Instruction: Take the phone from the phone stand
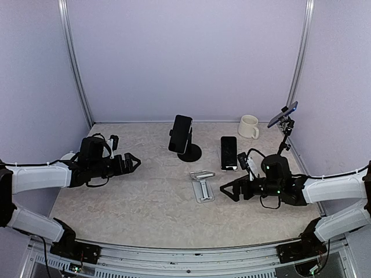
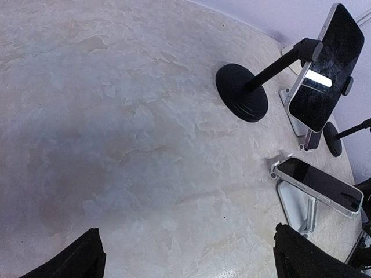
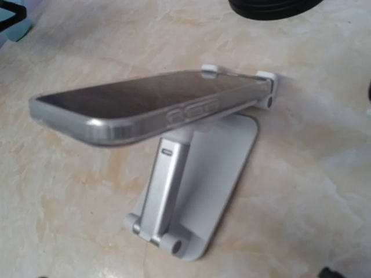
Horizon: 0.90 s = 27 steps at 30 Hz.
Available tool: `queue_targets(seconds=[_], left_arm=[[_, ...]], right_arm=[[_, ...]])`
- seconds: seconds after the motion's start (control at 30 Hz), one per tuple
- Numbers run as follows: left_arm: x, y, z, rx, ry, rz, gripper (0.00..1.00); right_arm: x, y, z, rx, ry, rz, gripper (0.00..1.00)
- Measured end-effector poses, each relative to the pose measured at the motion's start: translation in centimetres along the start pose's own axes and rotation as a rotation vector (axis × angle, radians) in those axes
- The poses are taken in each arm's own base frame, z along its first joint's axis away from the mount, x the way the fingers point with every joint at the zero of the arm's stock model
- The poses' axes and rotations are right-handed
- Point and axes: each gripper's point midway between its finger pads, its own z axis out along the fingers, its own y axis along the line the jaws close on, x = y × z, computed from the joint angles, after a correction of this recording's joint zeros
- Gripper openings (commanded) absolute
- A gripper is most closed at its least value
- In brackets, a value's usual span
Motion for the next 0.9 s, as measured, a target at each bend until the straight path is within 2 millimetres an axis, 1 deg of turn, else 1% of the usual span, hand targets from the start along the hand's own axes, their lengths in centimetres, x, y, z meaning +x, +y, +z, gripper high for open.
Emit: queue_targets(seconds=[0.13,0.33,0.53,0.73,0.83,0.9], left_arm=[[-0.1,0.2,0.0,-0.012,-0.007,0.000,0.99],[-0.1,0.2,0.0,-0.011,-0.007,0.000,0.99],[-0.1,0.2,0.0,-0.011,-0.007,-0.003,0.99],[-0.3,0.0,-0.2,-0.006,-0.013,-0.002,0.99],[-0.4,-0.1,-0.3,-0.003,-0.018,0.000,0.99],[-0.5,-0.2,-0.4,-0.001,-0.021,0.000,0.99]], right_arm=[[0.0,-0.2,0.1,0.026,-0.008,-0.004,1.00],[0.5,1.0,0.8,0.036,-0.019,-0.033,1.00],[2.7,1.9,1.7,0.057,0.005,-0.053,1.00],[4.9,3.0,3.1,0.087,0.020,-0.080,1.00],[5.6,3.0,3.8,0.116,0.015,-0.095,1.00],[6.2,2.7,4.2,0.147,0.012,-0.105,1.00]])
